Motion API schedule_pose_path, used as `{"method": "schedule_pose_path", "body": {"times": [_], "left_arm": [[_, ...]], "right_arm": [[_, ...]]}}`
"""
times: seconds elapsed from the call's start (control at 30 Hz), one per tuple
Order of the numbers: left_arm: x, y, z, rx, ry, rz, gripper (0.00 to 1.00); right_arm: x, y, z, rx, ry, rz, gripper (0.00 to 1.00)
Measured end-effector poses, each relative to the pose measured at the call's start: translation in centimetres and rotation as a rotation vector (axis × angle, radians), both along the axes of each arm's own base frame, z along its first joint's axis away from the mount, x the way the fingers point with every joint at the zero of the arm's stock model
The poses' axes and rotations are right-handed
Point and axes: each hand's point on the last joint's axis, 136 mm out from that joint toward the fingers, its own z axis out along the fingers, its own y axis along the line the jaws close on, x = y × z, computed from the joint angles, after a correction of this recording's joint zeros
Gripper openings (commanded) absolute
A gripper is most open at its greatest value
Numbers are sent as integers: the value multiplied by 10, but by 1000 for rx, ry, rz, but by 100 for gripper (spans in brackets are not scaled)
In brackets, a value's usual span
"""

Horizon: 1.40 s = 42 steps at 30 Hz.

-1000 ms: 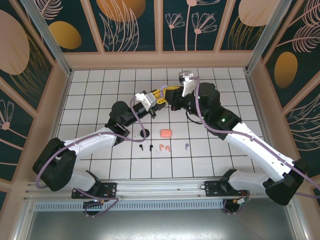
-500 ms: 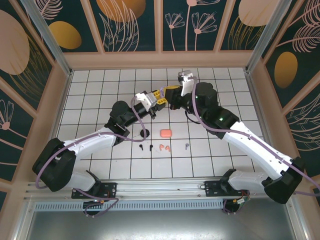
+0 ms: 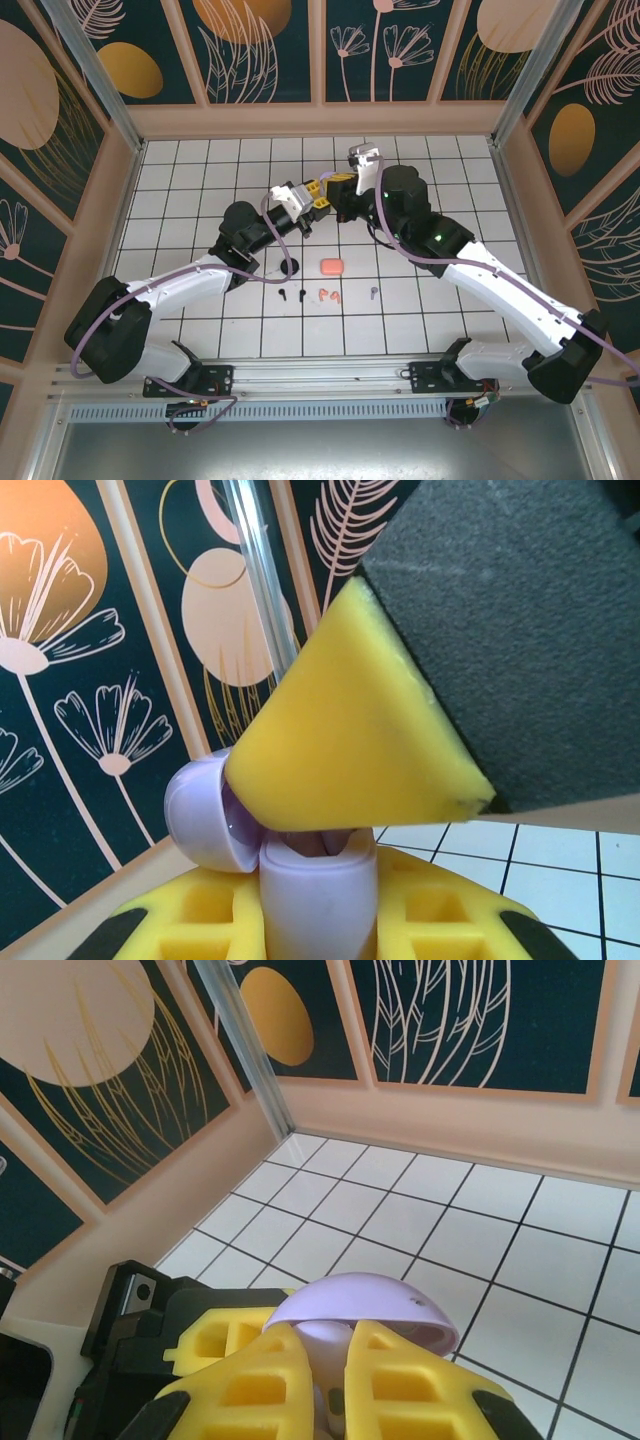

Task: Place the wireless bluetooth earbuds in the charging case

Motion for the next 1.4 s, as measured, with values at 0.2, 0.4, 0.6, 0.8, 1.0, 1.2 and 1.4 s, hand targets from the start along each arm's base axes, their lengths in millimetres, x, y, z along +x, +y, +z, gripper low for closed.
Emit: {"method": "schedule_pose_path", "body": {"times": [0.2, 0.4, 0.6, 0.8, 1.0, 1.2, 1.4], "left_arm": [[2, 2, 0, -5, 11, 6, 0], [4, 2, -2, -7, 27, 8, 0], [2, 2, 0, -21, 39, -3, 0], [0, 2, 6, -46, 36, -11, 0], [-4, 0, 8, -56, 31, -28, 0], [-4, 0, 9, -59, 27, -28, 0], [-2, 1, 10, -66, 30, -15, 0]], "right_arm": [[2, 6, -2, -80, -15, -25, 18], [5, 8, -4, -130, -13, -47, 35], [6, 6, -4, -150, 8, -76, 58], [4, 5, 8, -122, 33, -81, 75], [12, -4, 33, -40, 38, -122, 79], [12, -20, 53, 51, 55, -148, 79], [1, -52, 62, 163, 98, -221, 78]]}}
